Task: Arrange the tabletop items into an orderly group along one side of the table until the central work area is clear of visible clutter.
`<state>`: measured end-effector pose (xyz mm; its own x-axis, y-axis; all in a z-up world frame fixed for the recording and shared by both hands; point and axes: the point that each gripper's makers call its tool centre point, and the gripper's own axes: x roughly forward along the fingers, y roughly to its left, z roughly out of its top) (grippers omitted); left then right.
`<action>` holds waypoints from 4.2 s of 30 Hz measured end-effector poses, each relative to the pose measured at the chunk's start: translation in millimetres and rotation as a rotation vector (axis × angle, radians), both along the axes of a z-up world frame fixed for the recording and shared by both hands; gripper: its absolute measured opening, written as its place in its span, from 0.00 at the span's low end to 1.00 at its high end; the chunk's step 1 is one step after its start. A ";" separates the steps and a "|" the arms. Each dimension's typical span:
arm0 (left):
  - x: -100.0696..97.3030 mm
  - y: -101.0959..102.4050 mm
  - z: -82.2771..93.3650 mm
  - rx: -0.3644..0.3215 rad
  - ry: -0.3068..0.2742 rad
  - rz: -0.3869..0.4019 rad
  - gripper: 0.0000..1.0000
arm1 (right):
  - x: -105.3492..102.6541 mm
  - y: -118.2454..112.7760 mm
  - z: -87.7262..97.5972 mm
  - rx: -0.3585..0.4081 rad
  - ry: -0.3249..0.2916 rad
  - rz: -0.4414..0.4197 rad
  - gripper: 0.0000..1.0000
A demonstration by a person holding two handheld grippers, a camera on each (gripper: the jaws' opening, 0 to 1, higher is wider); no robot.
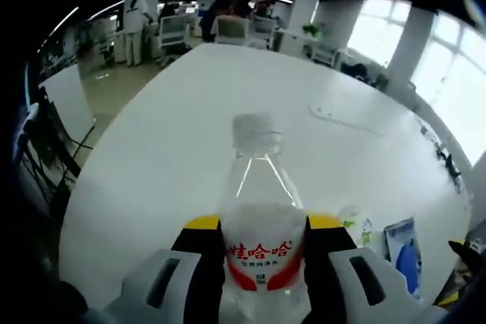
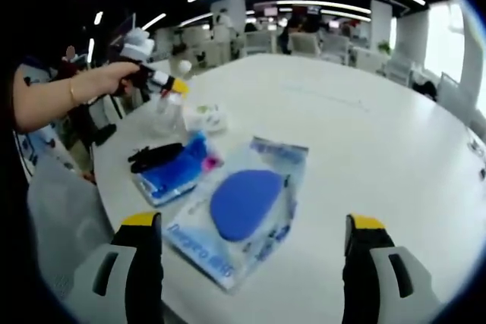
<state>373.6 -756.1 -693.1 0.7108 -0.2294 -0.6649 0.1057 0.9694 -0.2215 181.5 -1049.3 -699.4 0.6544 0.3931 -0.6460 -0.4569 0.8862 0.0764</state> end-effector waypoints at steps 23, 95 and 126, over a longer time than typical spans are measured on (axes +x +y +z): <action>26.4 14.2 36.8 0.042 -0.337 0.024 0.37 | 3.1 -3.2 2.8 -0.034 0.002 0.028 0.98; 43.2 5.8 29.8 0.162 -0.576 -0.080 0.56 | 9.6 -2.8 17.7 -0.022 -0.043 0.017 0.98; -16.7 -6.8 60.3 0.096 -0.505 -0.227 1.00 | 30.5 24.0 45.2 0.010 -0.137 0.063 0.97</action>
<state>356.9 -762.9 -632.8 0.8863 -0.3690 -0.2798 0.3841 0.9233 -0.0011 212.0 -1025.3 -654.1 0.7101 0.4423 -0.5479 -0.5186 0.8549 0.0180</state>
